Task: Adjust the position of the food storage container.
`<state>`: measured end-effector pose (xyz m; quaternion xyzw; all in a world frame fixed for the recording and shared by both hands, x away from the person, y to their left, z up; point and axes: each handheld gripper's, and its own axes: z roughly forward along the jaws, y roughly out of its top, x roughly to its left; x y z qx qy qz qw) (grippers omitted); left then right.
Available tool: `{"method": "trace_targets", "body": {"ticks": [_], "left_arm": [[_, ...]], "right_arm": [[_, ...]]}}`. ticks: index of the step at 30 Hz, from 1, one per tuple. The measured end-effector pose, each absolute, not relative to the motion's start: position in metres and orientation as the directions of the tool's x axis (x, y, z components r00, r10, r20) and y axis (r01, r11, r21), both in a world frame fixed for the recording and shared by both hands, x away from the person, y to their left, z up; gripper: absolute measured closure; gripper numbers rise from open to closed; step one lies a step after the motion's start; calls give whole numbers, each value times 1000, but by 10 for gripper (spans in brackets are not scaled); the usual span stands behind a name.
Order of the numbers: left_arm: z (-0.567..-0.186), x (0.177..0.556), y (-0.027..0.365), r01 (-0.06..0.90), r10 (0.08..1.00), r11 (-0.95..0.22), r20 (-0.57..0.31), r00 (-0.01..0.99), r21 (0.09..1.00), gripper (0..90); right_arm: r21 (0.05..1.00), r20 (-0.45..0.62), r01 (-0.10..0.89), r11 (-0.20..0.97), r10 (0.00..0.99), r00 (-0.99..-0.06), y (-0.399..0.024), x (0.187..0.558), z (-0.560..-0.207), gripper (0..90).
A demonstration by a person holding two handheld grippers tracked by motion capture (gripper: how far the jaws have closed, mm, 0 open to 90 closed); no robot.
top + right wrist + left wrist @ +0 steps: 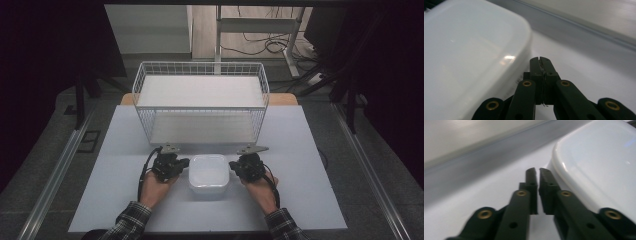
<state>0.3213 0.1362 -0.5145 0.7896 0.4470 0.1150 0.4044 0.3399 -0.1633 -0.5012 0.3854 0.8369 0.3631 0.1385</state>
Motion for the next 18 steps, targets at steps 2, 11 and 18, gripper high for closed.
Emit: {"method": "trace_targets", "body": {"ticks": [2, 11, 18], "left_arm": [[-512, 318, 141, 612, 795, -264, -192, 576, 745, 732], [-509, 283, 168, 588, 766, -267, -202, 610, 763, 287], [-520, 271, 172, 614, 761, -281, -219, 611, 737, 62]], "right_arm": [[720, 42, 535, 441, 743, -668, -173, 336, -497, 833], [754, 41, 505, 420, 738, -674, -208, 311, -488, 433], [741, 25, 487, 463, 705, -709, -214, 305, -498, 83]]}}
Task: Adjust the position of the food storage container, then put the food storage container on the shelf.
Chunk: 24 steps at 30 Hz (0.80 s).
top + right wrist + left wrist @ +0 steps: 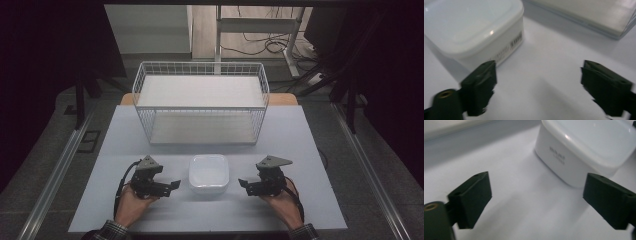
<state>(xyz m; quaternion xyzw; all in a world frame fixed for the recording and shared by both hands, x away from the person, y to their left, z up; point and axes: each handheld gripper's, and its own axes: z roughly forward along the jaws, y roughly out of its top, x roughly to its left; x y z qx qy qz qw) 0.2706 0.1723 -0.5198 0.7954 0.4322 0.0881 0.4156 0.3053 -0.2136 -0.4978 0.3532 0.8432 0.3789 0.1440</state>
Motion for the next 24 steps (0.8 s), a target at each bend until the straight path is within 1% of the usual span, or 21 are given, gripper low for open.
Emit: {"method": "trace_targets", "body": {"ticks": [1, 2, 3, 4, 8, 10, 12, 15, 17, 24], "left_arm": [[-522, 269, 171, 608, 761, -294, -204, 615, 737, 44], [-524, 267, 168, 593, 764, -329, -162, 625, 735, 33], [-524, 267, 168, 593, 764, -329, -162, 625, 735, 31], [-526, 267, 166, 576, 763, -364, -121, 635, 732, 29], [-529, 268, 166, 542, 746, -392, -87, 660, 744, 24], [-529, 269, 168, 540, 743, -377, -103, 662, 752, 24], [-529, 271, 171, 550, 739, -344, -142, 659, 761, 25], [-527, 273, 173, 578, 733, -316, -194, 653, 752, 27], [-523, 274, 172, 597, 721, -319, -221, 657, 736, 34], [-515, 277, 163, 604, 699, -332, -241, 674, 724, 35]], "right_arm": [[733, 32, 495, 466, 704, -710, -214, 304, -501, 65], [723, 34, 502, 475, 701, -713, -215, 304, -504, 42], [722, 38, 503, 476, 698, -715, -214, 304, -504, 34], [725, 40, 501, 473, 697, -716, -214, 304, -504, 31], [735, 49, 500, 458, 699, -713, -215, 305, -503, 12], [736, 52, 501, 455, 700, -713, -216, 306, -503, 12], [740, 63, 508, 441, 706, -706, -218, 307, -503, 12], [742, 72, 509, 436, 704, -707, -218, 308, -500, 16], [738, 85, 515, 437, 696, -713, -216, 308, -498, 29], [748, 135, 526, 404, 683, -717, -207, 310, -491, 35]]}}
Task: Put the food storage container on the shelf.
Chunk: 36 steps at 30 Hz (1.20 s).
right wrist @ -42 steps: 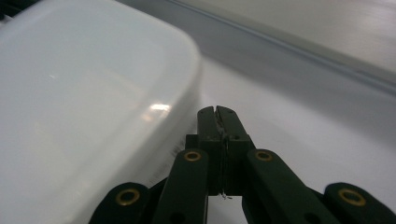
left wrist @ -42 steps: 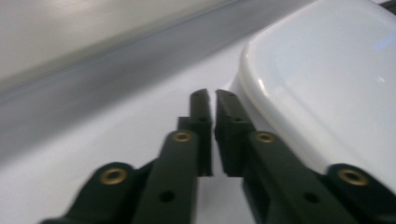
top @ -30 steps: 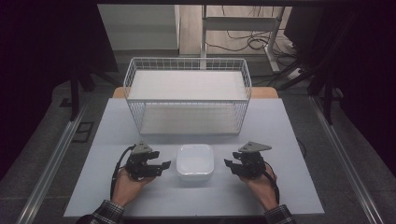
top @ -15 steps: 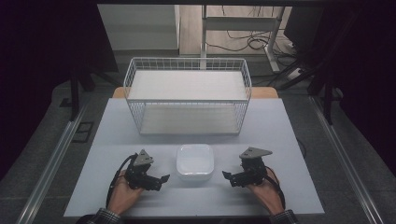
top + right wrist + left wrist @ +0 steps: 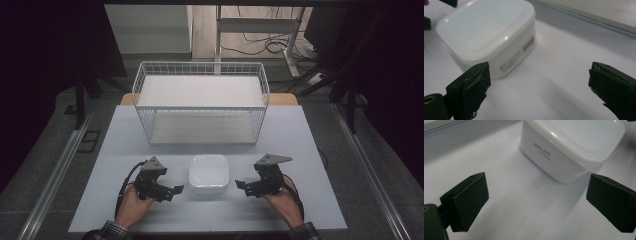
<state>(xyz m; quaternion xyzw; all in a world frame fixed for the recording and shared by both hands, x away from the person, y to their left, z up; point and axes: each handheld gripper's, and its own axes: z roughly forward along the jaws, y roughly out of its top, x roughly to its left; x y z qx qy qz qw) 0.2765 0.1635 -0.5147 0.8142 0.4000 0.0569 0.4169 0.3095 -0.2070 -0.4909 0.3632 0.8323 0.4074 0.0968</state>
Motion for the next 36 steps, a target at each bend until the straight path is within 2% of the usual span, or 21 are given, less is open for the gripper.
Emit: {"method": "trace_targets", "body": {"ticks": [4, 11, 15, 21, 23, 24, 25, 26, 30, 33, 34, 35, 36], "left_arm": [[-511, 281, 160, 610, 684, -303, -279, 674, 732, 30], [-503, 291, 144, 586, 664, -338, -255, 703, 736, 68], [-499, 300, 136, 580, 645, -348, -260, 718, 737, 90], [-500, 314, 122, 585, 638, -361, -265, 723, 726, 142], [-504, 317, 124, 603, 620, -338, -311, 720, 723, 148], [-508, 319, 128, 623, 599, -315, -359, 716, 716, 162], [-508, 319, 128, 623, 599, -315, -359, 716, 716, 185], [-512, 320, 132, 649, 566, -288, -422, 708, 704, 227], [-512, 318, 135, 683, 570, -257, -463, 678, 684, 305], [-509, 313, 139, 712, 577, -229, -497, 648, 663, 451], [-507, 309, 141, 718, 581, -219, -503, 640, 661, 451], [-505, 307, 143, 719, 585, -215, -503, 636, 661, 502], [-503, 302, 145, 722, 586, -207, -507, 632, 660, 592]], "right_arm": [[748, 106, 509, 427, 680, -726, -197, 310, -486, 27], [732, 137, 534, 424, 676, -724, -180, 318, -479, 25], [701, 177, 569, 430, 667, -723, -170, 328, -479, 127], [685, 213, 584, 436, 647, -732, -159, 336, -483, 188], [680, 240, 591, 435, 629, -739, -155, 338, -484, 235], [671, 268, 603, 430, 618, -739, -153, 338, -484, 293], [667, 283, 610, 427, 613, -738, -154, 339, -484, 306], [655, 316, 630, 417, 606, -730, -155, 340, -485, 341], [635, 375, 669, 386, 604, -704, -161, 340, -486, 408], [610, 404, 701, 369, 616, -676, -167, 335, -483, 501], [610, 404, 701, 369, 616, -676, -167, 335, -483, 501], [606, 414, 708, 362, 616, -670, -169, 334, -482, 537], [603, 435, 720, 343, 615, -658, -173, 331, -480, 601]]}}
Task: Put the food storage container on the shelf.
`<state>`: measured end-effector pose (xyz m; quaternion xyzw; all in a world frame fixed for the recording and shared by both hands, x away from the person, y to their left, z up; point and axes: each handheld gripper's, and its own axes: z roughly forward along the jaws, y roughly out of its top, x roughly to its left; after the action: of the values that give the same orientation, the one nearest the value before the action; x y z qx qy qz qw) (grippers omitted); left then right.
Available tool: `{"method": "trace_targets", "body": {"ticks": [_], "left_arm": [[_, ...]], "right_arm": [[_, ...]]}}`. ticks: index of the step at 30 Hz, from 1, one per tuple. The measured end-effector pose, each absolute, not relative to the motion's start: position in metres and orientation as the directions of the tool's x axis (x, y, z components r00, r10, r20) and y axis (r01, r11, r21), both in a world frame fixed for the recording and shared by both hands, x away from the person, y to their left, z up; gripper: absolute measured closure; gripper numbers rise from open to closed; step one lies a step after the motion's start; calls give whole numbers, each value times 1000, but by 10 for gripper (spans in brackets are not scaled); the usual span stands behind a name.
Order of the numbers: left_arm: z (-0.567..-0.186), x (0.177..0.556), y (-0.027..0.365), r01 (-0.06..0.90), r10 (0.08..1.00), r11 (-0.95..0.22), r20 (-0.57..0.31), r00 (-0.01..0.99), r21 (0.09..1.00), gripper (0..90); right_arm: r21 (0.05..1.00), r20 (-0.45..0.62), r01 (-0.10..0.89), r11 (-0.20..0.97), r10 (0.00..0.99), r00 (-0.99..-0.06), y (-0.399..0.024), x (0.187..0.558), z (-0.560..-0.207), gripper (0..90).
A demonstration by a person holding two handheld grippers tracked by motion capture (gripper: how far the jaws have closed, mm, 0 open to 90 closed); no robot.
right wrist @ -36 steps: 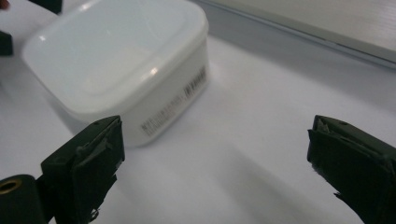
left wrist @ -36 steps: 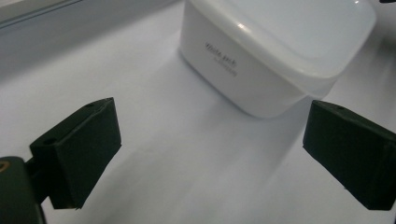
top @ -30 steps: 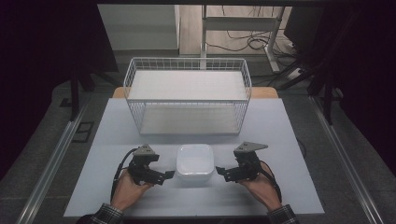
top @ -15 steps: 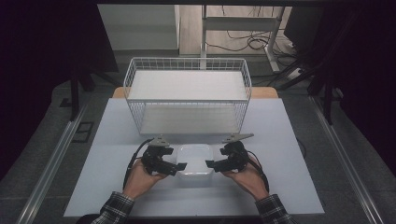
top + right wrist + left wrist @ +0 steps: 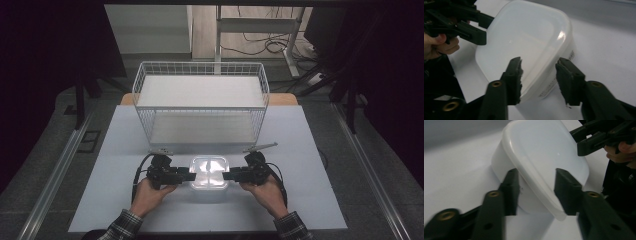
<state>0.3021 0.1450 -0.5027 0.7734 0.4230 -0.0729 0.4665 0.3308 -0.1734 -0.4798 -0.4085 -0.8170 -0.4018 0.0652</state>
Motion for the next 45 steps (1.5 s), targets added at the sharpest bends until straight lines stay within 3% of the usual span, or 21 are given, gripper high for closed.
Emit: {"method": "trace_targets", "body": {"ticks": [4, 10, 12, 20, 45], "left_arm": [[-501, 297, 145, 725, 594, -186, -512, 621, 663, 634], [-496, 294, 146, 689, 616, -164, -473, 631, 706, 801], [-498, 295, 147, 695, 614, -145, -486, 621, 705, 800], [-493, 296, 149, 685, 626, -123, -479, 615, 719, 799], [-413, 313, 163, 579, 665, -92, -383, 642, 810, 799]], "right_arm": [[611, 440, 727, 312, 629, -640, -175, 323, -478, 637], [677, 395, 698, 235, 683, -614, -177, 312, -470, 774], [699, 345, 670, 251, 702, -623, -174, 309, -470, 776], [725, 339, 648, 233, 698, -631, -172, 307, -467, 778], [831, 258, 513, 217, 666, -700, -158, 331, -392, 781]]}}
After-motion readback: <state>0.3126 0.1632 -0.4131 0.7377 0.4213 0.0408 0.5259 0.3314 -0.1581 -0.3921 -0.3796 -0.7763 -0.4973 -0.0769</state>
